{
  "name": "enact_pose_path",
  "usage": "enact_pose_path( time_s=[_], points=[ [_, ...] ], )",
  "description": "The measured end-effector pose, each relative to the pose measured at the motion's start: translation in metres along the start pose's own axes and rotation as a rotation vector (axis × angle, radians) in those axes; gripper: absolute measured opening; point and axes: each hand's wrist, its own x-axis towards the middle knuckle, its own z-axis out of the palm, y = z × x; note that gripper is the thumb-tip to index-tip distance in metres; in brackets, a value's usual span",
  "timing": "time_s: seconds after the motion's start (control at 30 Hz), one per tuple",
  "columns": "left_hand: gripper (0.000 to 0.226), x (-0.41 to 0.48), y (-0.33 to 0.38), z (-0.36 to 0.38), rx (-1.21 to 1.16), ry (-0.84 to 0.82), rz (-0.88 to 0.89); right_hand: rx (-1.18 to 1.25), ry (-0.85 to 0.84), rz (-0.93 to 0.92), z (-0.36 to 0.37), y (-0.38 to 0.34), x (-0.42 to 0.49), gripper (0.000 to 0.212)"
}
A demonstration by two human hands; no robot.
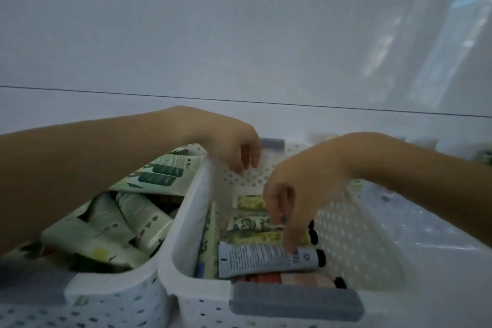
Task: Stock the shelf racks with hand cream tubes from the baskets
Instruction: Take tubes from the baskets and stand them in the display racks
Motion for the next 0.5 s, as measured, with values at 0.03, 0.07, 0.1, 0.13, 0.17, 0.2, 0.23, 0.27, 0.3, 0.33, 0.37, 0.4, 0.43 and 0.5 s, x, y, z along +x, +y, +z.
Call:
enact_pose_path(
  time_s=[0.03,0.07,0.1,0.13,0.17,0.2,0.23,0.27,0.3,0.33,0.37,0.4,0.43,0.5],
  points=[
    [0.017,0.002,0.001,0.001,-0.003,-0.028,0.007,-0.032,-0.012,0.005,0.004,0.0,0.005,0.033],
    [0.017,0.005,0.003,0.003,0.001,-0.056,0.014,-0.062,0.009,0.015,0.007,0.001,0.01,0.028],
    [0.016,0.009,0.004,0.005,0.017,-0.078,0.019,-0.095,0.056,0.038,0.007,0.005,0.013,0.023],
    [0.017,0.012,0.006,0.008,0.044,-0.092,0.024,-0.132,0.117,0.079,0.005,0.01,0.014,0.02],
    [0.018,0.015,0.007,0.01,0.069,-0.103,0.03,-0.162,0.175,0.124,0.003,0.016,0.013,0.021],
    [0.023,0.018,0.008,0.012,0.081,-0.116,0.03,-0.165,0.217,0.16,0.0,0.023,0.011,0.023],
    [0.029,0.021,0.009,0.013,0.089,-0.132,0.022,-0.137,0.242,0.177,-0.003,0.028,0.01,0.024],
    [0.034,0.023,0.009,0.015,0.103,-0.144,0.008,-0.097,0.257,0.173,-0.004,0.031,0.009,0.022],
    [0.037,0.024,0.01,0.017,0.118,-0.149,-0.003,-0.07,0.264,0.152,-0.005,0.034,0.008,0.02],
    [0.039,0.025,0.01,0.019,0.128,-0.153,-0.01,-0.049,0.263,0.126,-0.004,0.034,0.008,0.019],
    [0.04,0.027,0.01,0.022,0.134,-0.156,-0.018,-0.029,0.258,0.097,-0.004,0.034,0.009,0.02],
    [0.04,0.028,0.011,0.024,0.141,-0.158,-0.025,0.0,0.24,0.069,-0.003,0.031,0.008,0.022],
    [0.04,0.028,0.011,0.025,0.149,-0.16,-0.03,0.028,0.212,0.039,-0.001,0.028,0.008,0.027],
    [0.035,0.027,0.013,0.024,0.15,-0.152,-0.035,0.037,0.138,-0.008,0.005,0.021,0.012,0.04]
  ],
)
